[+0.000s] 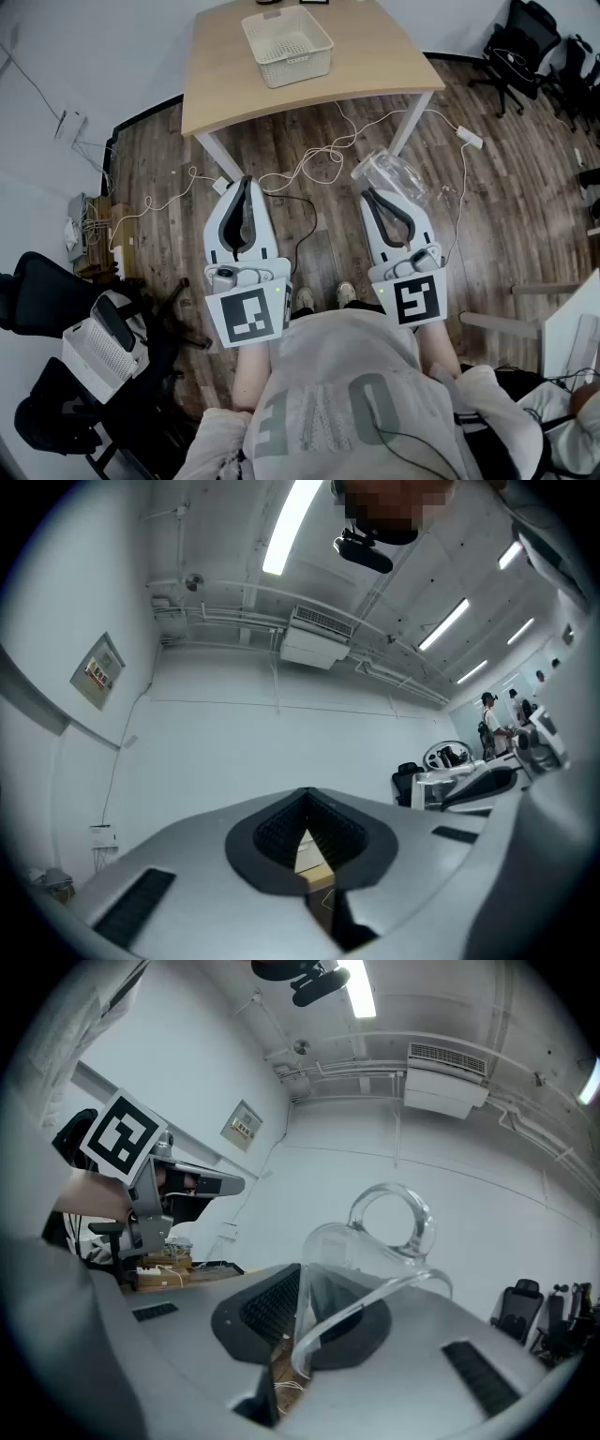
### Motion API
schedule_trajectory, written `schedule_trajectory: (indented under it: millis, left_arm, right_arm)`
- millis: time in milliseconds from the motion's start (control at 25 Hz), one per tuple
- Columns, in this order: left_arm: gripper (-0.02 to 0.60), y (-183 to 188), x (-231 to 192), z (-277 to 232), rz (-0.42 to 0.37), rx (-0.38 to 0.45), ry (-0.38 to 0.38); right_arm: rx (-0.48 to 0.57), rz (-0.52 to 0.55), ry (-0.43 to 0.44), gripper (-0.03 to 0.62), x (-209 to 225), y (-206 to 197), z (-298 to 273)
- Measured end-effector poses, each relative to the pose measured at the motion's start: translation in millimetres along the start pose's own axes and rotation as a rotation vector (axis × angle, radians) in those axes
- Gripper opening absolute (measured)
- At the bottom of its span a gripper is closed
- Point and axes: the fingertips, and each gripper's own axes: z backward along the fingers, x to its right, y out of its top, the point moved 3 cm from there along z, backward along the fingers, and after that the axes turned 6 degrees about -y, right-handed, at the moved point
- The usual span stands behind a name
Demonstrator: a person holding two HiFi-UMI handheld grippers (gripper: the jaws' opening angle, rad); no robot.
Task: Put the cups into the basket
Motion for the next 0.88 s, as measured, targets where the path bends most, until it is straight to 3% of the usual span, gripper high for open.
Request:
schedule_trajectory:
  millis: [400, 560, 880]
  left_arm:
    - [0.008, 3.5, -3.0, -7.1, -0.023, 0.024, 0.026]
    - [0.008, -2.7, -0.3, -16.4, -0.022, -0.015, 0.038]
    - [0.008, -6.8, 16.1, -48.2, -0.014, 0.002, 0.066]
  right_arm:
    - [0.010, 0.005, 0.014, 0.021, 8.2, 0.4, -9.1]
    - [0.030, -0.047, 0.017, 0.021, 18.3, -4.5, -15.5]
    - [0.036, 0.018, 0.046, 0.021, 54.3, -15.2, -26.2]
